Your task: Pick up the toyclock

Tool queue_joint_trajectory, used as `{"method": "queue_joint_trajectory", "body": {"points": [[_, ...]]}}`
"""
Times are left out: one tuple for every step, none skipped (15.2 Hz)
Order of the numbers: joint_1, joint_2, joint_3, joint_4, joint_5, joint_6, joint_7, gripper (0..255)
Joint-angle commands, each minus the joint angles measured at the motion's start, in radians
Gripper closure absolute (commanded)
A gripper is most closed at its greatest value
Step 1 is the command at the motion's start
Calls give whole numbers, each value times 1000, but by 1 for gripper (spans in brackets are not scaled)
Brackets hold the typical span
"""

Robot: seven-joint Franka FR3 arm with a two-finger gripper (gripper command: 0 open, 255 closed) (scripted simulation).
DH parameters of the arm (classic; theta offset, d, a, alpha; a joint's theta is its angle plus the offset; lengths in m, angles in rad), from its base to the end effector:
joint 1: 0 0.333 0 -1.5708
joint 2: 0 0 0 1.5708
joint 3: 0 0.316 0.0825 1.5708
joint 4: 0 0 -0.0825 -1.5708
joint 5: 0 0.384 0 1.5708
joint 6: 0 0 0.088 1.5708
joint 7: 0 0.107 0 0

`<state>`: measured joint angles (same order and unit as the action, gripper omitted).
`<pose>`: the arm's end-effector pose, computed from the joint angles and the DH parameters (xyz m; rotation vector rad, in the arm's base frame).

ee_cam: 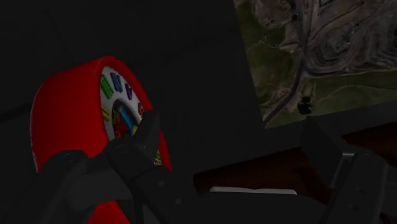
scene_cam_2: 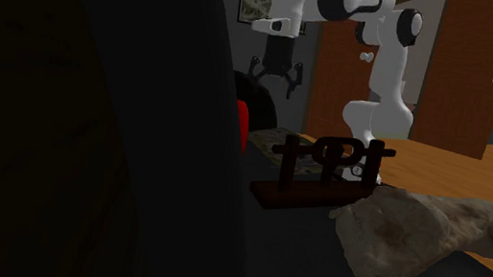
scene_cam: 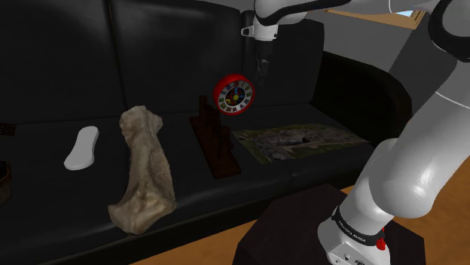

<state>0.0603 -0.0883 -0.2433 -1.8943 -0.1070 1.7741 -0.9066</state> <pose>0.5209 -0.1097 0.5349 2.8726 1.1279 -0.1117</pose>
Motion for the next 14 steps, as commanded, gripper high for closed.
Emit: {"method": "queue_joint_trajectory", "body": {"points": [[3,68,-3,61,-2,21,-62,0],[3,104,-4,101,-2,23,-93,0],[3,141,-3,143,-1,25,-123,0],[1,177,-3,185,0,26,-153,0],[0,214,-1,230,2,26,-182,0],[-2,252,1,275,3,25,-211,0],[-4,289,4,323,4,22,-239,0],[-6,327,7,372,6,19,-266,0],[-9,366,11,423,7,14,-293,0],[-10,381,13,444,7,12,-304,0],[-10,380,13,429,7,25,-302,0],[-10,380,13,415,6,39,-300,0],[-10,379,14,402,6,52,-298,0],[-9,379,14,388,5,65,-296,0]]}}
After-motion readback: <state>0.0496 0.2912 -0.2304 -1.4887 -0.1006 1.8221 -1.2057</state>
